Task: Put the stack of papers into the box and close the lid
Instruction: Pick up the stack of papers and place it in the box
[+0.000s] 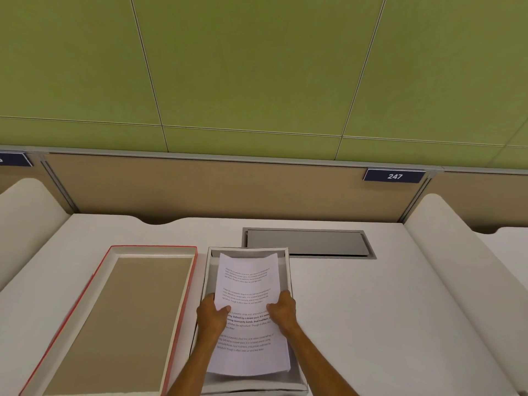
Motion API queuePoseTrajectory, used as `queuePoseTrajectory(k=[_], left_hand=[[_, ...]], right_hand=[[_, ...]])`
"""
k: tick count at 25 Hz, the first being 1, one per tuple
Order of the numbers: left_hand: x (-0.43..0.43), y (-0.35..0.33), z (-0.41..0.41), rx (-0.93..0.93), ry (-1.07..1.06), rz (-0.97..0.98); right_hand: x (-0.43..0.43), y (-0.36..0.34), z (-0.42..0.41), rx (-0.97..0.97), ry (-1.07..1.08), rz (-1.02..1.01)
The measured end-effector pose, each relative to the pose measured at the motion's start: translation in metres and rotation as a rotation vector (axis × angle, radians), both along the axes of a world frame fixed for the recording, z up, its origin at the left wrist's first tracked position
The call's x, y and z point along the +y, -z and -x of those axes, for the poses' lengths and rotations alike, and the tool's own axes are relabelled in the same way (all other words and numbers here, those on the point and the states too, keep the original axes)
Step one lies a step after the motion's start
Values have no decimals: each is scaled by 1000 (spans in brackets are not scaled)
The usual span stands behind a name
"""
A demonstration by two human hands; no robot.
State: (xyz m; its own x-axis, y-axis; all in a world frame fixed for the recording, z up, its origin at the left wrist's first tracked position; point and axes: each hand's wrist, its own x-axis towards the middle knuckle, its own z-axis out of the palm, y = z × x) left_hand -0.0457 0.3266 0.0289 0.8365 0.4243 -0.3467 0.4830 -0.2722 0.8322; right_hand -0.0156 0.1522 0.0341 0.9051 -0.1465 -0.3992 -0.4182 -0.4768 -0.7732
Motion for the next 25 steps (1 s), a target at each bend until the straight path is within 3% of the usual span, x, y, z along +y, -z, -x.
queuePoseTrajectory(k=[9, 15, 21, 25], left_hand=[[0, 2, -2, 7, -13, 13], [-3, 3, 2, 25, -2, -99], [-6, -4, 11, 78, 36, -243], [1, -9, 7, 123, 30, -172]], right_hand=[[0, 6, -3, -27, -14, 43], [0, 7, 4, -43, -31, 95], [-7, 5, 6, 43, -28, 32], [-13, 0, 4, 97, 16, -39]])
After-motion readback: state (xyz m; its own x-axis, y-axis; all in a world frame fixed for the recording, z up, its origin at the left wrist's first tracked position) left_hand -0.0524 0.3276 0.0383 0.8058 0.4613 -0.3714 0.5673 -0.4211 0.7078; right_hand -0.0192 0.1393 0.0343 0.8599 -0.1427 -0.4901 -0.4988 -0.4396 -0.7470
